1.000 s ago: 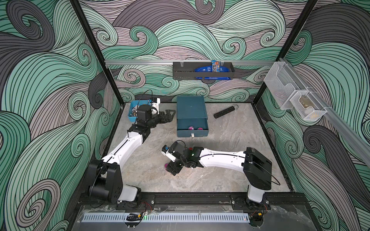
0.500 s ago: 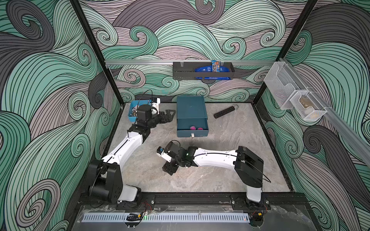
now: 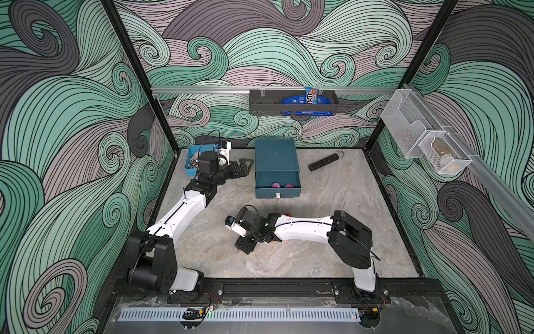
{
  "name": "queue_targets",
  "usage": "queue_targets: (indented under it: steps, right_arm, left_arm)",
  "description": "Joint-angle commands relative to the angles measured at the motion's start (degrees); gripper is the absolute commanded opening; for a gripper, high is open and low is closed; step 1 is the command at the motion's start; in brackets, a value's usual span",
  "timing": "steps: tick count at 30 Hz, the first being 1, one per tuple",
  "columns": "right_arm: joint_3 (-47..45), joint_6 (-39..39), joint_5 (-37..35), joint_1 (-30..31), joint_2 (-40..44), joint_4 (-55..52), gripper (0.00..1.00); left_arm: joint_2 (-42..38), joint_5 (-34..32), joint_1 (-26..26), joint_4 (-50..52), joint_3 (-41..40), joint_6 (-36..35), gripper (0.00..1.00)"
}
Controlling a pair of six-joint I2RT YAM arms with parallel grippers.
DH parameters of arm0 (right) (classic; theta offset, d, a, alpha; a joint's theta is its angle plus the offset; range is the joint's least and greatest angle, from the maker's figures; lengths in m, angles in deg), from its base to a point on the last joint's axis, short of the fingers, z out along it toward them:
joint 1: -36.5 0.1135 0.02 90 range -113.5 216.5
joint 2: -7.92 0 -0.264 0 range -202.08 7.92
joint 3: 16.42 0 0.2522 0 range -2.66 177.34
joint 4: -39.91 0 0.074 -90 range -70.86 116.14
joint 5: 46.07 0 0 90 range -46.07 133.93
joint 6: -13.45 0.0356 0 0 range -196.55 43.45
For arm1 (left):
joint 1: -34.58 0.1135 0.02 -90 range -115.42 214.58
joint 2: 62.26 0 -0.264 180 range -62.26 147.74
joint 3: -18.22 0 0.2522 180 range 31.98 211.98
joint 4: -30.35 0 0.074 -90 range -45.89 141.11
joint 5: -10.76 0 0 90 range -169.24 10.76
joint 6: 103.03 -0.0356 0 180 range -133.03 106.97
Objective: Put the paint cans in the drawer according to color
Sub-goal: Pick up the paint can at the center of the board.
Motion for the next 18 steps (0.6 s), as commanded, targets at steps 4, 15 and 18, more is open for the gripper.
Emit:
queue_targets:
  steps: [4,15,18]
  right_arm:
    - [0.62,-0.84,0.49,0.25,-1.20,-0.13,0.65]
    - [1.50,-1.00,1.24,0.51,-2.84,-0.14,0.60]
    - [1.78,-0.96,1.42,0.60,-3.10,-0.14,0.60]
  left_arm:
    - [0.33,-0.13,0.36,-0.29,0.08,0.24,0.98]
    - [0.31,-0.17,0.36,-0.27,0.08,0.13,0.97]
    - [0.26,-0.13,0.35,-0.31,0.04,0.13,0.98]
